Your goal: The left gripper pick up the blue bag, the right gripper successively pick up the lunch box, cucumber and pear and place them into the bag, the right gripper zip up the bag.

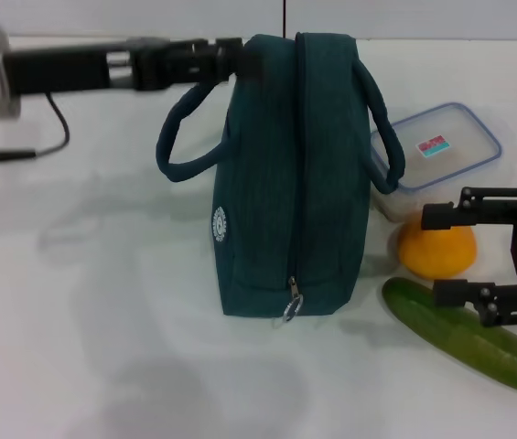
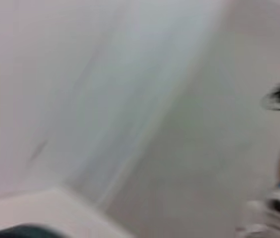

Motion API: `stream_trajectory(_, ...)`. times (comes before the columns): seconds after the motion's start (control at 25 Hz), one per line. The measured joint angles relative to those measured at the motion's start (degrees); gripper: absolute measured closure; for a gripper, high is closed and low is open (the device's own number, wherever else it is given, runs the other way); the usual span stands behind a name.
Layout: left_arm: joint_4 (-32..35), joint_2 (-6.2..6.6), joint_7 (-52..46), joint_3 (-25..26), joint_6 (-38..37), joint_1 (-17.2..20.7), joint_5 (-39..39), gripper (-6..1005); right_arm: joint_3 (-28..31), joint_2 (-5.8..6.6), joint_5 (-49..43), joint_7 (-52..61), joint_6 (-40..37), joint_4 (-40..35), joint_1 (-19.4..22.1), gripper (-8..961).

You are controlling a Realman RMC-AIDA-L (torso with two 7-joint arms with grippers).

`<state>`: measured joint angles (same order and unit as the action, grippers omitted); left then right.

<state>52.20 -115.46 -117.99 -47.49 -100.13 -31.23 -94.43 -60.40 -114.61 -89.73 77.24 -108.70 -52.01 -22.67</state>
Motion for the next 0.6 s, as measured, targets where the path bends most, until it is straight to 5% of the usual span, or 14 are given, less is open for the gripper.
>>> stream_trajectory(0.32, 13.50, 0.87, -25.92, -0.41, 2.78, -6.48, -18.01, 114, 1.10, 0.72, 0.46, -2.10, 0.02, 3.06, -0.02, 304)
stream_trajectory(0.6, 14.13, 0.79, -35.41, -4.46, 2.59, -10.66, -29.89, 115, 1.63, 0.72, 0.56, -3.11, -0.17, 3.82, 0.05, 309)
